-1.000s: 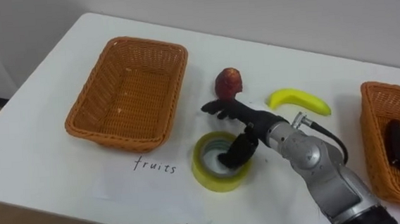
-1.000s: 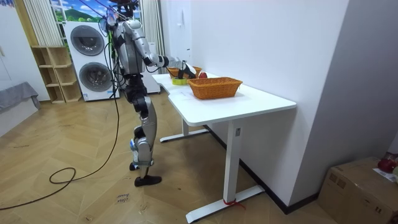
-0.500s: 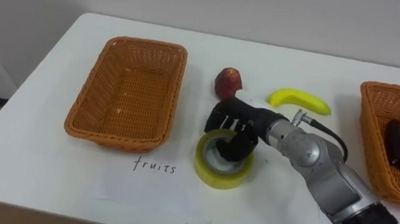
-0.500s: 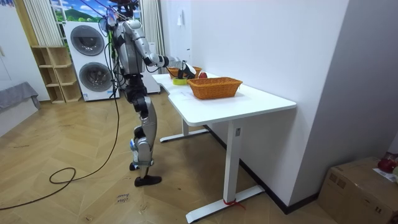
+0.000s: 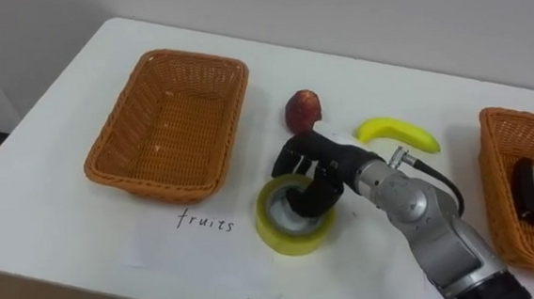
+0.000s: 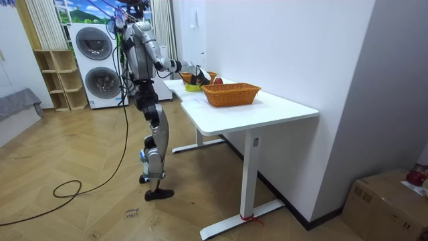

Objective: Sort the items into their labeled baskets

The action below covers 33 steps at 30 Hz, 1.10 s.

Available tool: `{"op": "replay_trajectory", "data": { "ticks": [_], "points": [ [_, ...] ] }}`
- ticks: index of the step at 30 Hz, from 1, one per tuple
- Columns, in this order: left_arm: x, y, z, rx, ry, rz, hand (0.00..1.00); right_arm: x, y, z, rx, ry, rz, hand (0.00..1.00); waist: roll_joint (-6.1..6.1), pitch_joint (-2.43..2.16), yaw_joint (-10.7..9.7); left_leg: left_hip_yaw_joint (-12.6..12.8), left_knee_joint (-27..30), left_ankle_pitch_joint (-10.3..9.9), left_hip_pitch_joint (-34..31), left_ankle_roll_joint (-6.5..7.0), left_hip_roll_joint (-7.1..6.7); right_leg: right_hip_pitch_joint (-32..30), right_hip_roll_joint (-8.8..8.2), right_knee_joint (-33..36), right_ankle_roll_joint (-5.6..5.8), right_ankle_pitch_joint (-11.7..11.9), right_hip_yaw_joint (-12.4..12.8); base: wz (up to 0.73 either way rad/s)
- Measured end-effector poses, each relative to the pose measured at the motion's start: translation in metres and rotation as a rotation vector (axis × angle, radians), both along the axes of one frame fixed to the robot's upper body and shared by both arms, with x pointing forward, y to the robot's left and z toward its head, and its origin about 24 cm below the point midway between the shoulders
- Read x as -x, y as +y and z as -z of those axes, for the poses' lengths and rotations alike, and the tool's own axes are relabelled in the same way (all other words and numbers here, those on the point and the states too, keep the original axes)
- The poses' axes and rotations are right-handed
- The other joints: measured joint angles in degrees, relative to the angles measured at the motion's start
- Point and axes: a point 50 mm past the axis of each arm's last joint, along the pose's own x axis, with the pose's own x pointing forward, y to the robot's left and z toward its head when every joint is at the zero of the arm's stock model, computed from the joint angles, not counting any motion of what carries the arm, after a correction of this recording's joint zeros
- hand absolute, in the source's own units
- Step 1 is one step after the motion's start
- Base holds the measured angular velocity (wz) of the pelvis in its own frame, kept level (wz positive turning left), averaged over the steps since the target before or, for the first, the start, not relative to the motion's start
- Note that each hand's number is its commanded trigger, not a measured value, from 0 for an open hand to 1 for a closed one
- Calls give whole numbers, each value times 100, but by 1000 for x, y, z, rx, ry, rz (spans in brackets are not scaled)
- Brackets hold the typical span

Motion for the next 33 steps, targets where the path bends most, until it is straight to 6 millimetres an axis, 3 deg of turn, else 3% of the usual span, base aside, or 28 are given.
{"op": "replay_trajectory", "data": {
  "ticks": [5, 14, 16, 25, 31, 33],
  "points": [
    [-2, -1, 0, 2, -5, 11, 0, 0, 1, -3, -2, -17, -4, 100, 44, 16, -85, -6, -5, 0, -14, 0, -1, -25, 0, 0, 0, 0, 17, 0],
    [-10, -2, -3, 6, -51, 2, 0, 2, 1, -2, -7, -23, -10, 100, 150, -32, -134, 273, -65, 2, 149, 2, 41, -29, -1, 2, 24, 16, 301, -15],
    [-11, -1, -3, 9, -61, -8, 0, 3, -1, 0, -3, -22, -3, 100, 172, -64, -152, 314, -72, 3, 174, 4, 43, -23, -11, 7, 31, 20, 316, -12],
    [-6, 2, -3, 4, -91, -130, 0, -3, -30, -7, 27, -70, 104, 100, 179, -82, -347, 308, -71, 20, 172, 32, 38, -21, -26, 16, 43, 33, 306, 0],
    [-5, 5, -4, 7, -106, -185, 0, -8, -47, -32, 9, -182, 172, 100, 153, -97, -529, 253, -72, 22, 151, 35, 38, -17, -11, 29, 40, 34, 303, 2],
    [-8, 6, -5, 9, -128, -186, 0, -5, -52, -42, -10, -237, 203, 100, 109, -126, -585, 256, -72, 22, 170, 35, 35, -15, -7, 28, 40, 35, 301, 0]
  ]
}}
